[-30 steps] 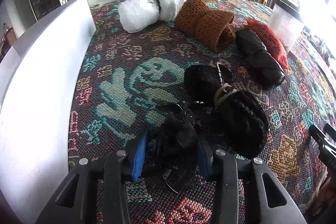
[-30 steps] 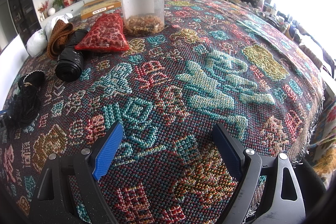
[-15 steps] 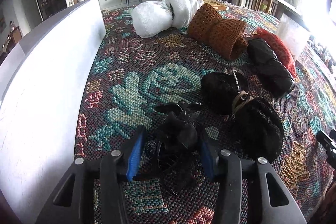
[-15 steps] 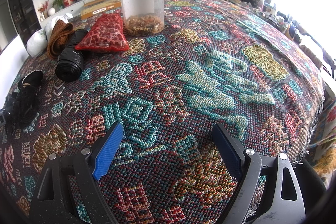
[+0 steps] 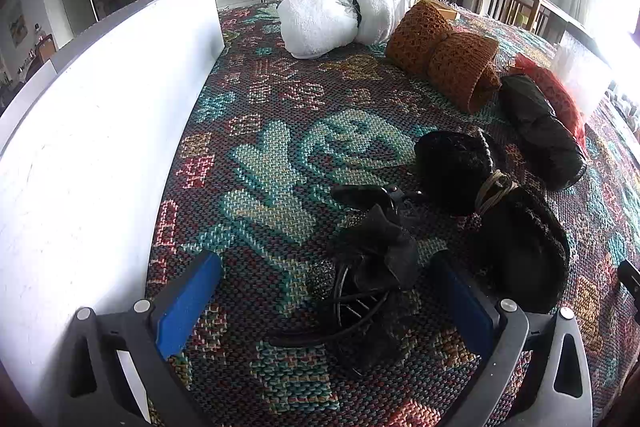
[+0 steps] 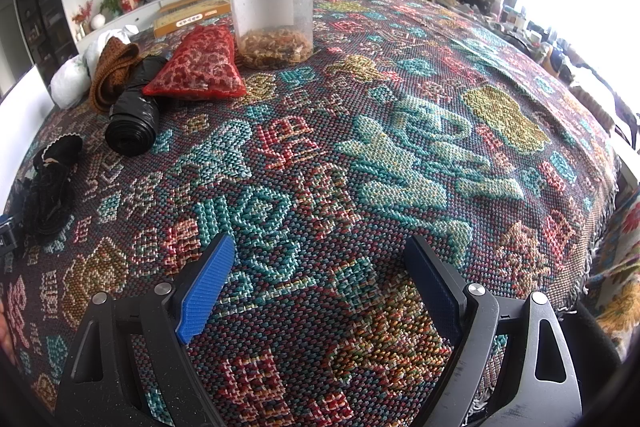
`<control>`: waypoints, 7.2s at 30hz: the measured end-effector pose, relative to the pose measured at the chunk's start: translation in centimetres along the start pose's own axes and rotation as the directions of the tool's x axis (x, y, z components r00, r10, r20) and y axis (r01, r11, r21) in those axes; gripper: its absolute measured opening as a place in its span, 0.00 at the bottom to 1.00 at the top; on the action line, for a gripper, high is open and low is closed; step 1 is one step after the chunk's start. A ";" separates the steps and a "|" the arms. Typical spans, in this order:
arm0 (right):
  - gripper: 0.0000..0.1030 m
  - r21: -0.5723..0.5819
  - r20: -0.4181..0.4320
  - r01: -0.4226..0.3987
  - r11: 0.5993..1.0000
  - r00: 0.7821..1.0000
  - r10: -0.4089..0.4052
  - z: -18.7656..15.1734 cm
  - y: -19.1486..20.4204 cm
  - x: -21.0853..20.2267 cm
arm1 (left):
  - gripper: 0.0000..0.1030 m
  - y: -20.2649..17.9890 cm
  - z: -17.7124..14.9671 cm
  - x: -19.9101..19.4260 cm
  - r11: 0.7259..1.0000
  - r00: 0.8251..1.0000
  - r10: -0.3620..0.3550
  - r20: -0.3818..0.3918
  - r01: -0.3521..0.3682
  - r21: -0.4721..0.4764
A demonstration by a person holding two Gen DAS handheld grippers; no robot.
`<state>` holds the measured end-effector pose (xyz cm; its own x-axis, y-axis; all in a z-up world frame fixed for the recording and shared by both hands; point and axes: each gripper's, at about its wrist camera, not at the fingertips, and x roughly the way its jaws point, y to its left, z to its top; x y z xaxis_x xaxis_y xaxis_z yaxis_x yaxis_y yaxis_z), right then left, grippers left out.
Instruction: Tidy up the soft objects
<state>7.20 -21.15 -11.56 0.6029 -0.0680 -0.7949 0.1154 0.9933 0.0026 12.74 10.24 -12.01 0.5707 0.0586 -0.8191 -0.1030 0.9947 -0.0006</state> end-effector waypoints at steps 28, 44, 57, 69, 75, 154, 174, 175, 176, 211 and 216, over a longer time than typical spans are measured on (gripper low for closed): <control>0.86 -0.001 0.000 0.000 1.000 1.000 0.000 0.0 0.0 0.0 | 1.00 0.0 0.0 0.0 1.000 1.000 0.000 0.000 0.000 0.000; 0.86 -0.001 0.000 0.000 1.000 1.000 0.000 0.0 0.0 0.0 | 1.00 0.0 0.0 0.0 1.000 1.000 0.000 0.001 0.000 -0.001; 0.86 -0.001 0.000 0.000 1.000 1.000 0.000 0.0 0.0 0.0 | 1.00 0.0 0.0 0.0 1.000 1.000 0.000 0.001 0.000 -0.001; 0.86 -0.001 -0.001 0.000 1.000 1.000 0.000 0.0 0.0 0.0 | 1.00 0.0 0.0 0.0 1.000 1.000 0.000 0.001 0.000 -0.001; 0.86 -0.002 -0.001 0.000 1.000 1.000 0.000 0.0 0.0 0.0 | 1.00 0.0 0.0 0.0 1.000 1.000 0.000 0.001 0.000 -0.001; 0.70 -0.213 -0.320 -0.820 0.531 0.572 0.756 3.1 28.5 -14.8 | 0.98 24.4 -4.0 -18.2 0.921 0.970 0.204 0.134 -0.143 -0.362; 0.74 -0.041 -0.025 -0.081 0.996 0.996 0.080 2.9 -0.2 0.4 | 0.98 -5.8 -3.9 -7.2 0.966 0.982 -0.190 -0.018 0.190 0.176; 0.74 -0.051 -0.029 -0.074 0.996 0.997 0.073 2.8 -0.2 0.8 | 0.98 -5.5 -3.6 -6.4 0.970 0.985 -0.172 -0.016 0.172 0.172; 0.74 -0.058 -0.038 -0.070 0.996 0.997 0.068 2.6 -0.2 1.2 | 0.98 -5.1 -3.4 -5.7 0.975 0.989 -0.151 -0.011 0.150 0.166; 0.87 -0.085 -0.049 -0.056 0.995 0.997 0.052 2.6 0.6 1.7 | 1.00 -2.7 -2.9 -2.8 0.989 0.995 -0.095 0.007 0.094 0.118; 0.87 -0.007 -0.072 -0.009 1.000 0.997 0.008 3.6 -0.5 2.0 | 1.00 -2.8 -2.9 -2.8 0.989 0.995 -0.095 0.007 0.093 0.119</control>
<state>11.21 -22.12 -10.95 0.5452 -0.0526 -0.8367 0.1045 0.9945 0.0056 9.05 7.08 -11.39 0.5838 -0.0352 -0.8112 0.0479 0.9988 -0.0089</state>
